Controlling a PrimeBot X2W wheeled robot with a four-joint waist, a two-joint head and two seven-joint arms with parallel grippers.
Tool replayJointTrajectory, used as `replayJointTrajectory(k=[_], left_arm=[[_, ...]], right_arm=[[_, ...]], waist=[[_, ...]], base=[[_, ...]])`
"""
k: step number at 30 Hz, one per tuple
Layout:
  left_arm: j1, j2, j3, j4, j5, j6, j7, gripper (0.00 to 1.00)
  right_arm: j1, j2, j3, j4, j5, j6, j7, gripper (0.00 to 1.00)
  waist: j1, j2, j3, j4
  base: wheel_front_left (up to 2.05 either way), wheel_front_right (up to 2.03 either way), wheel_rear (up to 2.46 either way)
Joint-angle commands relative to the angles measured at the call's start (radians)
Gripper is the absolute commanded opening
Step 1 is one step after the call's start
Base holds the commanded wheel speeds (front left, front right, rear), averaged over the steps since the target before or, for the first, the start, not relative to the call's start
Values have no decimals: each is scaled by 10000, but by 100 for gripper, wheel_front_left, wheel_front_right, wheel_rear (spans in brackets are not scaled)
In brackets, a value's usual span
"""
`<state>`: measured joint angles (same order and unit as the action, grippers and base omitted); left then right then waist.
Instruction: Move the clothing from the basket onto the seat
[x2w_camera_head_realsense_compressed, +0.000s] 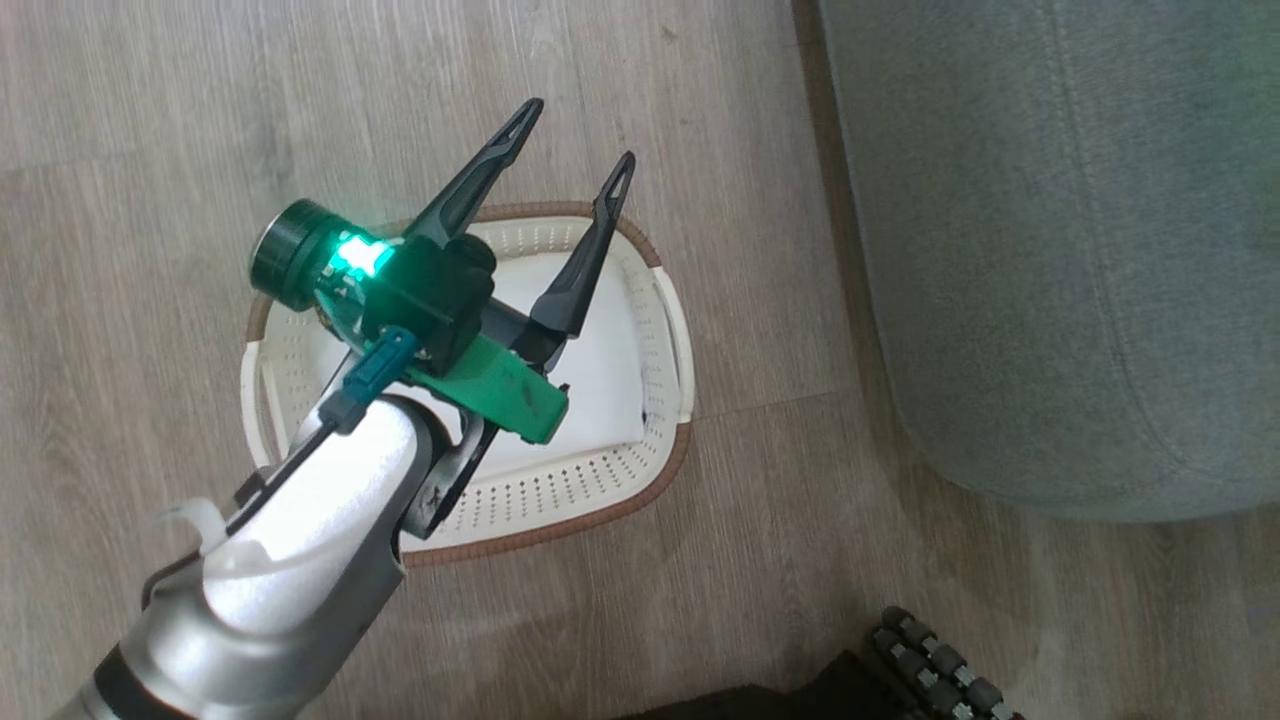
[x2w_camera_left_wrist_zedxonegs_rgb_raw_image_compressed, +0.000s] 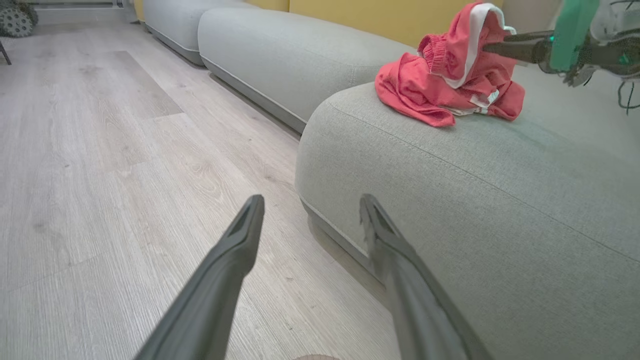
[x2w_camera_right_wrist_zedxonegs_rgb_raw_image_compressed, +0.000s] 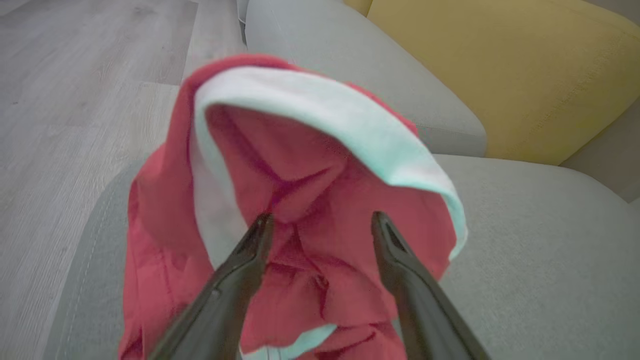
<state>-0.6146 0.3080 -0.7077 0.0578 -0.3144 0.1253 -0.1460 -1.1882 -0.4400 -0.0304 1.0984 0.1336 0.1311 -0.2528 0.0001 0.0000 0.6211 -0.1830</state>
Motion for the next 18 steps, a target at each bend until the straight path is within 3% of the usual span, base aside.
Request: replayJointTrajectory(k=[1,11,18], left_arm=[[-127,145,292,-290,-74,70,-85,100],[455,-90,731,122,-659,405,-717,100],[1307,-362,1292,717,-1099,932,-1029,100]], right_arm=[[227,-112,67,-366,58,-4,-89,100],[2034,-111,652,-2301,913,-4,-89,100],[3026,49,1100,-3040,1433,-4,-89,100]], waist=[[-1,0,-100,-60],[-1,0,-1420,-313],[-1,0,-2758,-103]], base=[[0,0,0],[0,0,0],[0,0,0]])
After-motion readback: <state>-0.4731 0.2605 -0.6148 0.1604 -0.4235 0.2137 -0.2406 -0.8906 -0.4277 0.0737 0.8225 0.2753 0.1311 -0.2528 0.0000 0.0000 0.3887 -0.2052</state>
